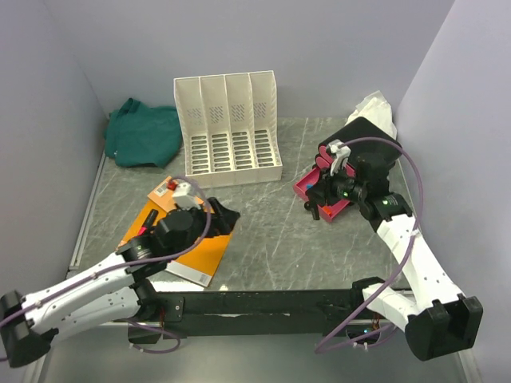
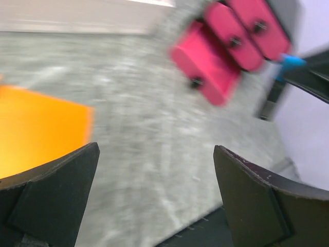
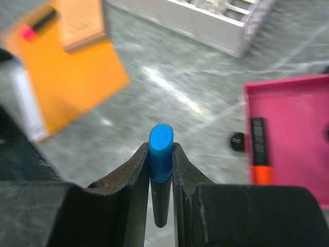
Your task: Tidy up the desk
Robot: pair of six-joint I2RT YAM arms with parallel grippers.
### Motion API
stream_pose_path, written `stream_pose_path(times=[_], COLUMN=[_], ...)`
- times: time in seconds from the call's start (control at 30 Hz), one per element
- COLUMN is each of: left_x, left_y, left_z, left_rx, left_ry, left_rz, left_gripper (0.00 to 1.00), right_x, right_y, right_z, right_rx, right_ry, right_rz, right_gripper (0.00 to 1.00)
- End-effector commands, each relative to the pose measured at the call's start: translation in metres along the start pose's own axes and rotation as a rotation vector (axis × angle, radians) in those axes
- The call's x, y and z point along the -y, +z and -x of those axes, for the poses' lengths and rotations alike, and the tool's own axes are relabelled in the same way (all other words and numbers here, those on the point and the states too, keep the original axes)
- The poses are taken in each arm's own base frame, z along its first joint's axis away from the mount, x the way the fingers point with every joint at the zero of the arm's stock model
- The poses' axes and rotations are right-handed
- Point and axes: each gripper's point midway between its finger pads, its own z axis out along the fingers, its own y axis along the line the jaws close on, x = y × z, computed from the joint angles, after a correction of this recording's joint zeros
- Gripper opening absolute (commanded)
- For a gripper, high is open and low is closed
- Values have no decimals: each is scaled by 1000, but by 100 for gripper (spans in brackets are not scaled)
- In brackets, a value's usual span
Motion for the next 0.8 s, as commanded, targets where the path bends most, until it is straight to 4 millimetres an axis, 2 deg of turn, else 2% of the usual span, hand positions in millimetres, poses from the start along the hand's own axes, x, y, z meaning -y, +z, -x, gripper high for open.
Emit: stream_pose_path(times=[0.0,0.1,0.2,0.33,0.43,0.6,0.63,0.77], left_x=[-68,-90,-103,-123,-133,-149,-149,-161], left_y=[-23,-30,-32,-32,-28,-24,-23,-24], left_z=[9,25,32,35,35,35,35,37], left_rx=[49,98,115,116,102,100,101,105], left_ry=[21,-7,-12,-46,-72,-131,-141,-176], left_rz=[243,301,330,416,446,479,471,494], left_gripper=[100,100,100,99,99,99,99,99], right_x=[39,57,69,98,111,115,118,126], right_y=[-7,-2,2,6,10,21,25,34], right_z=[5,2,0,-5,-15,-27,-29,-27], right_rx=[-80,-103,-127,-188,-231,-277,-290,-309], right_ry=[-231,-243,-247,-278,-307,-292,-294,-302], right_rz=[-153,-212,-248,-358,-385,-370,-374,-385], right_gripper=[0,0,0,0,1,7,11,14])
